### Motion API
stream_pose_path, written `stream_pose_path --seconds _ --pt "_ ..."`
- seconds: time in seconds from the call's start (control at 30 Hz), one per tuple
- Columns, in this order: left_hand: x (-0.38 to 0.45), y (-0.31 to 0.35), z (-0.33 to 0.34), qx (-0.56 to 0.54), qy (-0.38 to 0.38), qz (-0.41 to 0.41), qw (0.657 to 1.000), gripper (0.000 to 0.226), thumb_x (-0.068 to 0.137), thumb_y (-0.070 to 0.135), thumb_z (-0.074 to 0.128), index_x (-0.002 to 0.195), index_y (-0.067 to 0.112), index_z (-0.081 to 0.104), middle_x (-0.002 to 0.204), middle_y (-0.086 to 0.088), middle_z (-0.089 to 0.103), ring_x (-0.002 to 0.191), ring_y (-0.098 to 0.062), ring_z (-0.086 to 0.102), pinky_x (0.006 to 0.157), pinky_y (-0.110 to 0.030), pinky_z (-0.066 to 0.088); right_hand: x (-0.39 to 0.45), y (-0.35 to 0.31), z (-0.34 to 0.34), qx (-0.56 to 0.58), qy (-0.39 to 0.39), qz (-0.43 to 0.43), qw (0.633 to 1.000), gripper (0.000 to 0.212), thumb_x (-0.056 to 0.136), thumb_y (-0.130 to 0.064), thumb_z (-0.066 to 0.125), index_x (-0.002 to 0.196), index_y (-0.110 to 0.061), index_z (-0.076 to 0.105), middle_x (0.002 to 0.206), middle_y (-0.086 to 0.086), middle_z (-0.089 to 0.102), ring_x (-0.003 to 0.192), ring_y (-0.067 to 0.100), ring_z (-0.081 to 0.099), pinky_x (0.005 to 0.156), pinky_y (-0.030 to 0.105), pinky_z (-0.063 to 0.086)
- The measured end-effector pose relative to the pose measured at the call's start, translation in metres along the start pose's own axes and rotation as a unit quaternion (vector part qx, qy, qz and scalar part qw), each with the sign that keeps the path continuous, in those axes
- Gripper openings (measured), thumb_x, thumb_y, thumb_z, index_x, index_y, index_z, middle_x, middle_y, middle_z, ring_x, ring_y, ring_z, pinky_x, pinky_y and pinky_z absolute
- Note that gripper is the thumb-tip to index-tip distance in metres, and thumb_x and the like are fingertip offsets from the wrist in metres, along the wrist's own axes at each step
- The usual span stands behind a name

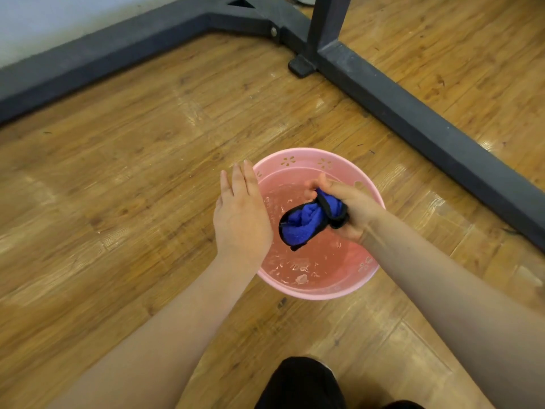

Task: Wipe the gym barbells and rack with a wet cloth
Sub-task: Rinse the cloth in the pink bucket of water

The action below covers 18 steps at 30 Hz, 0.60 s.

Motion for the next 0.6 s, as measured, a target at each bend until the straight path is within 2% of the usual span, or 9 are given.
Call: stream_pose_path --seconds 0.13,0.27,0.47,0.6 --pt "-0.0007 0.0002 -0.0008 -0.006 -0.005 -0.002 1.000 0.078 0.090 0.007 0.044 0.149 0.002 -0.007 0.157 -0.014 0.007 0.145 -0.033 0.004 0.110 -0.038 0.033 0.0046 0.0052 -0.0016 0.081 0.046 0.002 0.996 0.041 0.074 -0.044 0.055 0.042 -0.019 0.052 0.049 -0.003 0.048 0.045 0.010 0.046 0.050 0.018 0.044" --pt "-0.0002 -0.0002 0.0000 -0.003 -0.006 -0.003 1.000 0.082 0.089 0.010 0.049 0.149 0.002 -0.006 0.157 -0.014 0.008 0.145 -0.032 0.004 0.111 -0.037 0.032 0.0059 0.0065 -0.0023 0.128 0.047 0.002 0.991 0.050 0.075 -0.049 0.052 0.038 -0.019 0.040 0.042 -0.005 0.037 0.039 0.009 0.036 0.044 0.018 0.033" --pt "-0.0006 0.0002 -0.0011 -0.008 -0.007 -0.007 1.000 0.082 0.090 0.010 0.048 0.149 0.004 -0.008 0.158 -0.014 0.006 0.145 -0.032 0.003 0.111 -0.039 0.033 0.0045 0.0040 -0.0009 0.123 0.097 -0.020 0.987 0.043 0.069 -0.044 0.062 0.043 -0.020 0.037 0.043 -0.005 0.036 0.035 0.009 0.035 0.035 0.017 0.031" --pt "-0.0005 0.0000 -0.0010 -0.013 -0.004 -0.005 1.000 0.081 0.089 0.008 0.047 0.149 0.004 -0.007 0.157 -0.014 0.007 0.145 -0.032 0.004 0.111 -0.039 0.032 0.0058 0.0073 -0.0063 0.117 0.136 0.008 0.984 0.037 0.074 -0.039 0.066 0.051 -0.018 0.046 0.048 -0.003 0.042 0.037 0.010 0.038 0.035 0.017 0.033"
Point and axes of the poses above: each hand's wrist, its own x-axis towards the middle knuckle, its own z-axis out of the palm, y = z × x, the point moved 4 cm from there along x, towards the middle knuckle
